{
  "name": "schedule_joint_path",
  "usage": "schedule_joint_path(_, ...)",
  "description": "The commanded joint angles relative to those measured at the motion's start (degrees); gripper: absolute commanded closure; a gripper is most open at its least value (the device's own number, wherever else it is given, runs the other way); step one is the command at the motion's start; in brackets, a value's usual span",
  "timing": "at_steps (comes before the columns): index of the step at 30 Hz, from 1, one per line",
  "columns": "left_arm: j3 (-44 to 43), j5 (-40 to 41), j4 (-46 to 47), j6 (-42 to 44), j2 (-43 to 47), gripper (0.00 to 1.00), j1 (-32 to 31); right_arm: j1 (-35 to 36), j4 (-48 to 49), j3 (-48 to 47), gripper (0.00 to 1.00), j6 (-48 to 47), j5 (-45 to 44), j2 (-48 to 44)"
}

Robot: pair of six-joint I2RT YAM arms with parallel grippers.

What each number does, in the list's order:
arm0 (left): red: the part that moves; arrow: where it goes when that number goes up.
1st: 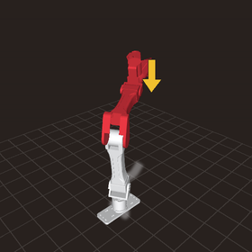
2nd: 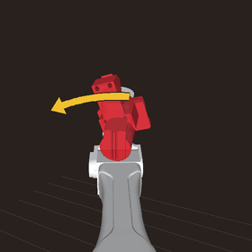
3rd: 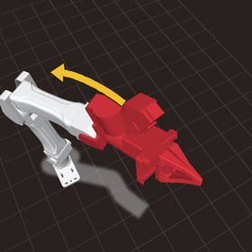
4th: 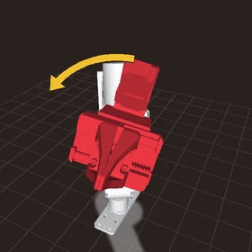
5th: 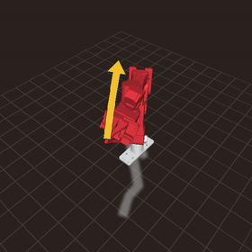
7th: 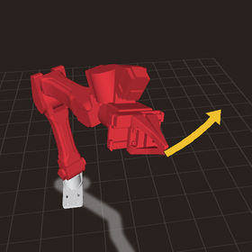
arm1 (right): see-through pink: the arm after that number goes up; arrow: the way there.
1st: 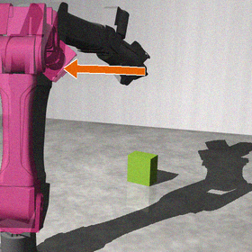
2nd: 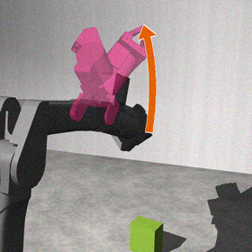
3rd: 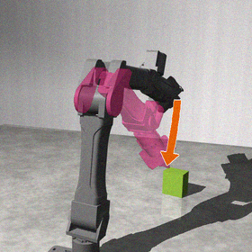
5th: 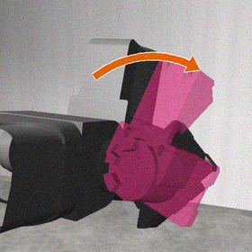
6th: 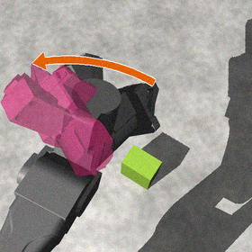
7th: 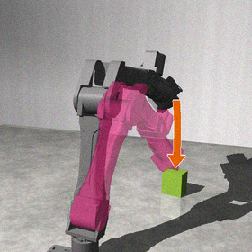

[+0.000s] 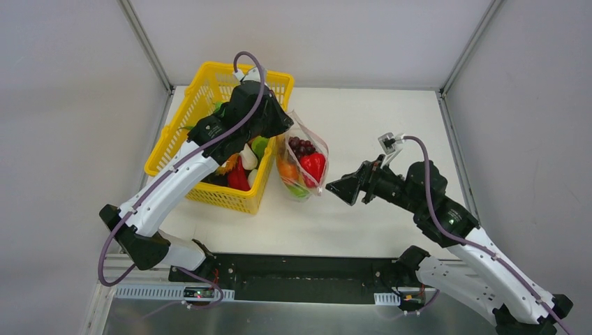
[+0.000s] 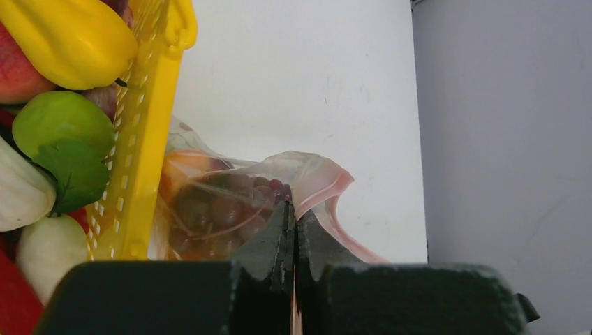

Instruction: Place the food in the zip-top bag and seal the zipper

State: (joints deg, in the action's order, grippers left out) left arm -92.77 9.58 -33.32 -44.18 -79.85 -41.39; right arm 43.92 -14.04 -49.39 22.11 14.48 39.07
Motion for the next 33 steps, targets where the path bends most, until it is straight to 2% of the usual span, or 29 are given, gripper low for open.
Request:
schedule_joint_path(1,0.67,4.39,7.84,-7.23,3.43,1.0,0.34,0.84,3.68,3.21,0.12,-3.15,-6.66,-2.51)
schedule_joint_path(5,0.44,5.21,7.63,-8.08,2.69,1.0,0.43,2.97,8.77,5.85,0.12,-2.62,-7.55,-1.94)
schedule_joint_path(9,-0.96,5.61,7.41,-8.14,1.78,1.0,0.51,9.0,11.44,6.32,0.12,-5.95,-12.84,-1.18)
schedule_joint_path(12,-1.12,6.37,7.66,-8.45,1.51,1.0,0.56,15.01,13.11,6.23,0.11,-9.49,-20.83,0.07)
schedule_joint_path(15,-1.26,6.42,7.67,-8.82,1.19,1.0,0.6,22.07,17.15,7.53,0.12,-13.55,-32.36,2.44)
schedule_joint_path(19,-1.22,6.85,7.72,-8.94,1.15,1.0,0.77,32.06,27.22,11.0,0.21,-20.25,-51.01,5.92)
schedule_joint_path(21,-1.08,7.13,7.73,-8.72,1.35,1.0,0.78,35.66,33.38,13.2,0.3,-22.53,-59.48,7.17)
schedule_joint_path(23,-0.85,7.35,7.96,-8.8,1.45,1.0,0.99,37.73,38.95,15.1,0.41,-24.67,-63.9,8.26)
schedule_joint_path(27,-0.89,6.62,8.2,-8.79,1.36,1.0,1.3,38.78,47.07,18.1,0.54,-25.99,-65.53,9.63)
schedule_joint_path(30,0.04,6.54,8.74,-8.97,1.82,1.0,1.31,38.74,51.87,19.77,0.68,-26.61,-64.76,8.84)
schedule_joint_path(31,0.39,6.64,8.9,-9.16,1.95,1.0,1.36,38.77,52.15,19.73,0.67,-26.5,-64.5,8.52)
schedule_joint_path(33,0.97,6.6,9.37,-9.41,2.18,1.0,1.4,38.74,52.1,19.51,0.58,-26.35,-64.83,8.51)
